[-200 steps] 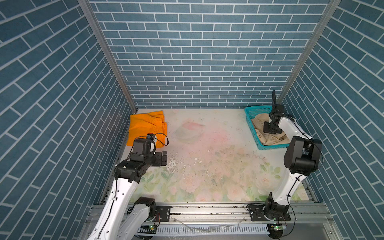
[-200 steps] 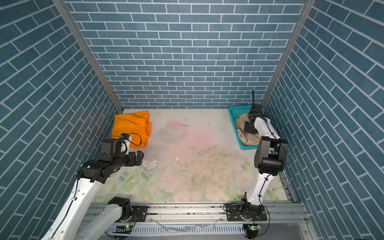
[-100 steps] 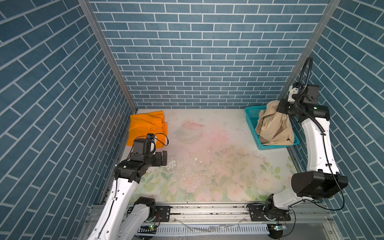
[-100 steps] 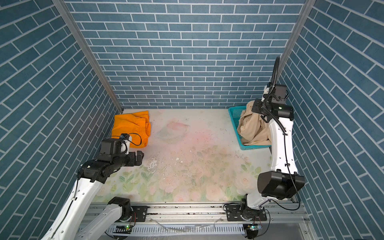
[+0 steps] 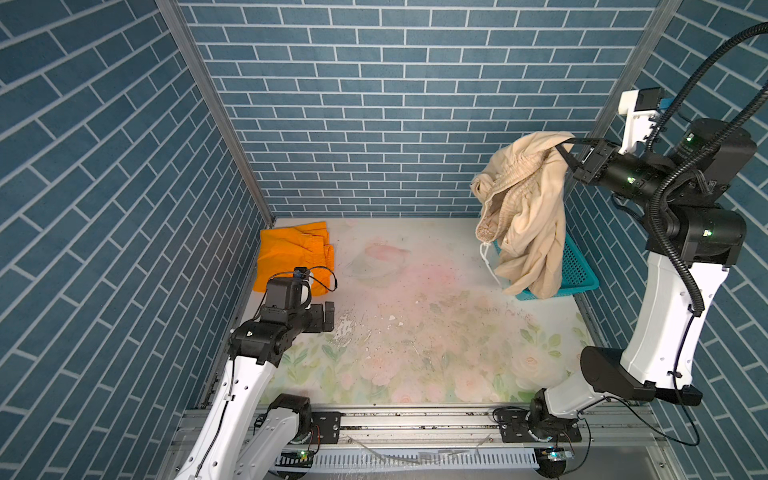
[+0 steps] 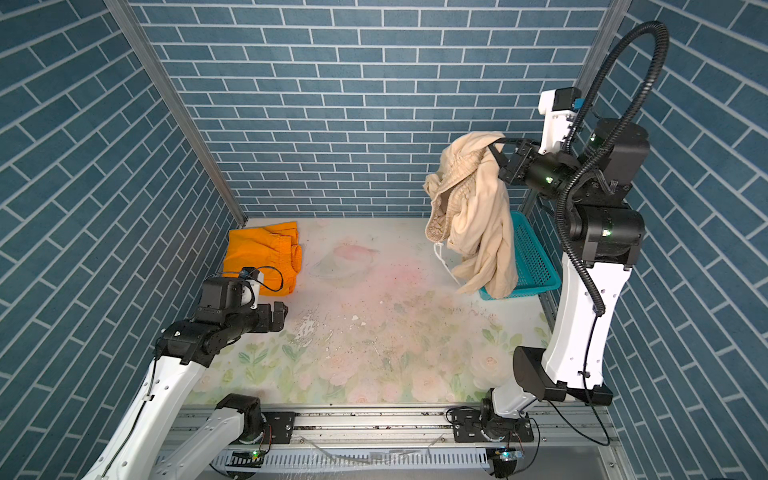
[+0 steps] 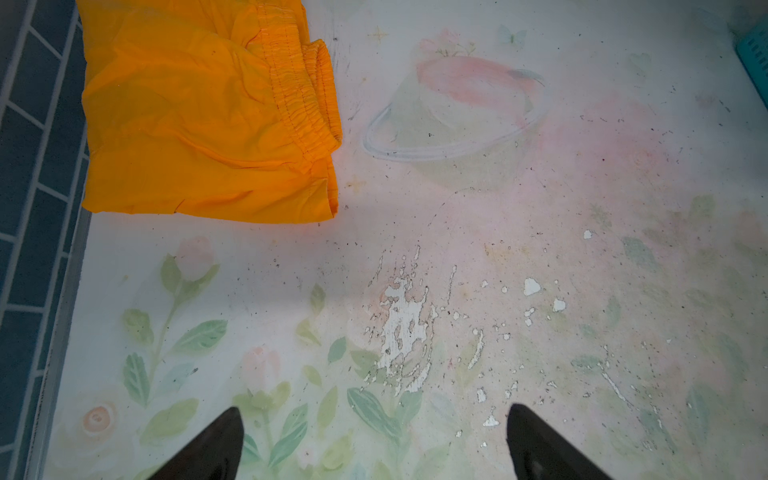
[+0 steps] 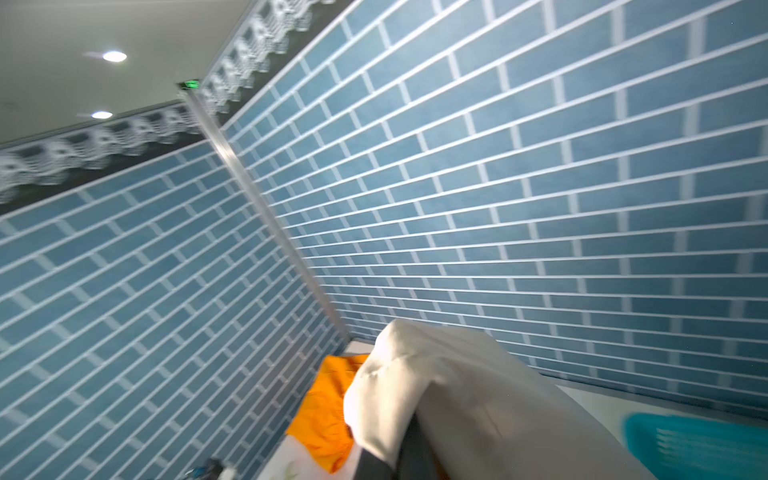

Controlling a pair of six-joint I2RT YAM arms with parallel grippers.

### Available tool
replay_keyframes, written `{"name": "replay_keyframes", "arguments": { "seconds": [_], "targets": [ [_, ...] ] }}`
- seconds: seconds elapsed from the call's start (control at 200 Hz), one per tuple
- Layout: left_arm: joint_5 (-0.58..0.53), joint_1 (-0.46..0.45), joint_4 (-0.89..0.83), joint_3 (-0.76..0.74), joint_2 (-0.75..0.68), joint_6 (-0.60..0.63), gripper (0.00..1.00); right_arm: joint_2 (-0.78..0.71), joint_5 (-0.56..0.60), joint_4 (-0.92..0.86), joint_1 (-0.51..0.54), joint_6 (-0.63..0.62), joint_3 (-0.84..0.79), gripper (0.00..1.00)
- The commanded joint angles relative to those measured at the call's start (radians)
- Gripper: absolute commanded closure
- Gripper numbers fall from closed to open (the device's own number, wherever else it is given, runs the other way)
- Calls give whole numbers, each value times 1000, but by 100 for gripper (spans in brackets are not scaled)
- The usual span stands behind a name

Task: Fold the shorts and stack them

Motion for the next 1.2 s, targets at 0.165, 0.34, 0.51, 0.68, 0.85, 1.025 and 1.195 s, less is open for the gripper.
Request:
{"name": "replay_keyframes", "arguments": {
  "seconds": [0.165, 0.34, 0.51, 0.68, 0.85, 1.025, 1.195],
  "targets": [
    [8, 2, -5, 19, -15, 0, 0, -10, -179, 14, 231, -11, -295, 100],
    [15, 2, -2, 17, -23, 1, 0, -49, -270, 192, 293, -9, -715, 100],
    [58, 2, 9, 13, -19, 7, 0, -3, -201, 165, 297, -211, -920, 100],
    [164, -6, 23, 19, 8, -9, 0, 148, 62, -28, 300, -379, -878, 94],
    [281, -35, 153, -43, 31, -128, 0, 116, 304, -47, 302, -360, -836, 60],
    [227, -232, 289, -42, 96, -133, 0, -69, 532, -72, 315, -301, -908, 53],
    [120, -433, 318, 15, 271, -59, 0, -283, 538, 37, 492, -250, -1151, 51]
  ]
}}
